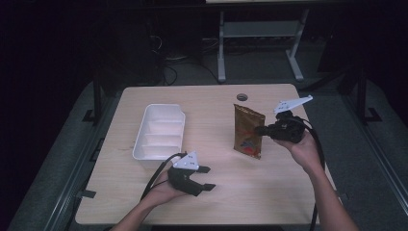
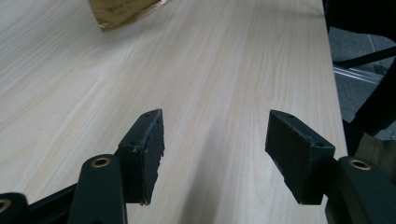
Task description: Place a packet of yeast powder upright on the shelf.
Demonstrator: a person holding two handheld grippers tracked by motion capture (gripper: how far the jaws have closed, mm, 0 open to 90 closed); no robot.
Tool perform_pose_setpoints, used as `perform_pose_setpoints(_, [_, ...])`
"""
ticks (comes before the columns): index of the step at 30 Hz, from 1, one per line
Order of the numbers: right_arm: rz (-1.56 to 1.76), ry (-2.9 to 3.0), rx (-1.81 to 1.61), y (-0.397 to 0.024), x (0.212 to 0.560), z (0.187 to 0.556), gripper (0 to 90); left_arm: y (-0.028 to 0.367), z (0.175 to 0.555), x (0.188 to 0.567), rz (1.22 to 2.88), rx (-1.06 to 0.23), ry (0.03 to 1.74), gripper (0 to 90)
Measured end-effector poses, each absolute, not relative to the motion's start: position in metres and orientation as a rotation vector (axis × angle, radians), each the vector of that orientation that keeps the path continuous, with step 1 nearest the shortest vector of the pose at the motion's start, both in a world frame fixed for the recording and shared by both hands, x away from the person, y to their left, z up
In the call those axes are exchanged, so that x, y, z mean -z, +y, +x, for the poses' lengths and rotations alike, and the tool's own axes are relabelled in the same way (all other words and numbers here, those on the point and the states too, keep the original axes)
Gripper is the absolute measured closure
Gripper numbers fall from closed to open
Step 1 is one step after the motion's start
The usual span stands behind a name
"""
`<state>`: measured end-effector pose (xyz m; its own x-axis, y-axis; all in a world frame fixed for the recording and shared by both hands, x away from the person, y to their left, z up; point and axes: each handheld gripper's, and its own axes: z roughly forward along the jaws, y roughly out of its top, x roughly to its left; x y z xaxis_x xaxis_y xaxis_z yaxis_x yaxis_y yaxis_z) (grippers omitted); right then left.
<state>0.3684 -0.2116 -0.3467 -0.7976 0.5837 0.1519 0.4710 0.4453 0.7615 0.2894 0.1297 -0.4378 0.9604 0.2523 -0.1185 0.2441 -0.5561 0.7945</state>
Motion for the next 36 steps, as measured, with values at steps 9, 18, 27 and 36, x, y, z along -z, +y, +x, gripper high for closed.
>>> perform_pose_setpoints(9, [0.906,2.569,-1.274,-0.192,0.339,0.387,89.9,0.136,0.284,0.437,2.179,-0.025,0.343,34.5])
perform_pose_setpoints(18, [0.849,2.587,-1.283,-0.166,0.331,0.403,89.9,0.138,0.282,0.440,2.181,-0.030,0.339,33.7])
perform_pose_setpoints(27, [0.803,2.609,-1.296,-0.141,0.320,0.415,90.0,0.138,0.283,0.442,2.178,-0.033,0.346,32.2])
perform_pose_setpoints(36, [0.766,2.617,-1.313,-0.120,0.313,0.425,90.0,0.140,0.282,0.443,2.190,-0.044,0.342,32.0])
